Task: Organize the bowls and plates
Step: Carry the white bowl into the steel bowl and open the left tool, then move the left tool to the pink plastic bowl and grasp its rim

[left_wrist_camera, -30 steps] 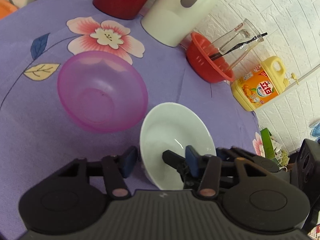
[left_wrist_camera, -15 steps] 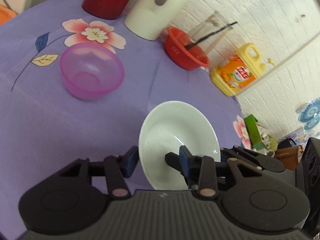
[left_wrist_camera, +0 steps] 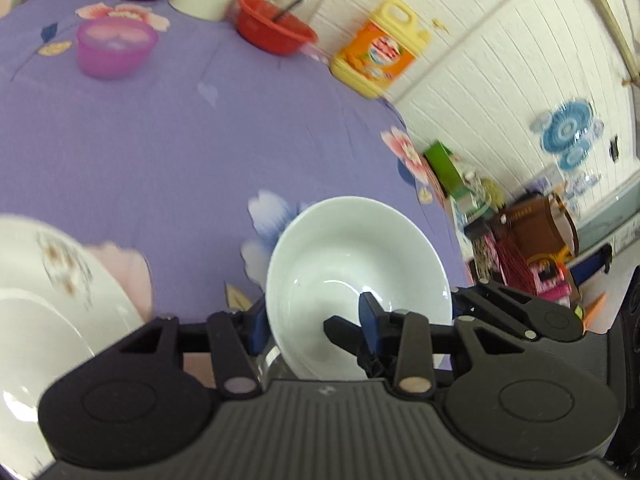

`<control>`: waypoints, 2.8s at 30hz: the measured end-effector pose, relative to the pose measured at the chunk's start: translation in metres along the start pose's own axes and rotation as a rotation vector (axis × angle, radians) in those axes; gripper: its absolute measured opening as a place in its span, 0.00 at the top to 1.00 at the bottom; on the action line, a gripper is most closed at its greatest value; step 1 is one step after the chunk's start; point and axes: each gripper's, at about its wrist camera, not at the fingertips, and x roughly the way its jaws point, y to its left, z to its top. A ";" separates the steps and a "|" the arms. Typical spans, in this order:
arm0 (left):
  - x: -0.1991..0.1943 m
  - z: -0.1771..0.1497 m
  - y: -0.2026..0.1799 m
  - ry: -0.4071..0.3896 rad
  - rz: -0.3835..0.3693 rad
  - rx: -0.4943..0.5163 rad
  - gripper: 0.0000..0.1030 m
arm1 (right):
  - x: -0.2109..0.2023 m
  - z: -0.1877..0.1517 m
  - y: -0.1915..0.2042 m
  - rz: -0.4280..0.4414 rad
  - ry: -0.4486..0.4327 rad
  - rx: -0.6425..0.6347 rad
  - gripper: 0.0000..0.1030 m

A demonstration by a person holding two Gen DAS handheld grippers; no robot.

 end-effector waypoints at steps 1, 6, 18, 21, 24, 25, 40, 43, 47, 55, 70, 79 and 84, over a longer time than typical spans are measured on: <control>0.002 -0.007 -0.002 0.013 -0.001 0.006 0.63 | -0.002 -0.009 0.001 -0.010 0.005 0.000 0.11; 0.012 -0.031 -0.005 0.049 0.013 0.033 0.63 | 0.001 -0.037 0.000 0.003 0.028 0.044 0.10; -0.007 -0.020 -0.012 -0.028 0.032 0.154 0.35 | -0.016 -0.050 -0.016 0.049 -0.070 0.143 0.09; -0.022 -0.014 -0.014 -0.075 0.022 0.173 0.33 | -0.029 -0.051 -0.020 0.003 -0.132 0.151 0.02; -0.035 -0.006 -0.009 -0.117 0.020 0.182 0.32 | -0.034 -0.051 -0.023 -0.003 -0.164 0.167 0.00; -0.039 -0.003 -0.007 -0.130 0.028 0.183 0.32 | -0.032 -0.050 -0.024 0.003 -0.160 0.167 0.00; -0.072 0.064 0.103 -0.216 0.261 0.134 0.30 | 0.024 0.025 -0.016 0.097 -0.140 0.142 0.00; -0.072 0.086 0.123 -0.231 0.285 0.123 0.29 | 0.041 0.057 -0.013 0.095 -0.148 0.114 0.00; -0.069 0.122 0.146 -0.262 0.310 0.124 0.29 | 0.072 0.100 -0.007 0.110 -0.126 0.074 0.00; -0.034 0.197 0.188 -0.259 0.305 0.035 0.29 | 0.158 0.173 -0.009 0.148 -0.084 0.085 0.00; 0.043 0.236 0.226 -0.152 0.349 -0.046 0.29 | 0.259 0.207 0.001 0.130 0.015 0.030 0.00; 0.050 0.230 0.218 -0.164 0.392 0.038 0.29 | 0.267 0.204 -0.005 0.156 -0.007 0.075 0.00; 0.048 0.231 0.219 -0.160 0.367 0.007 0.29 | 0.271 0.215 -0.002 0.150 0.047 0.070 0.00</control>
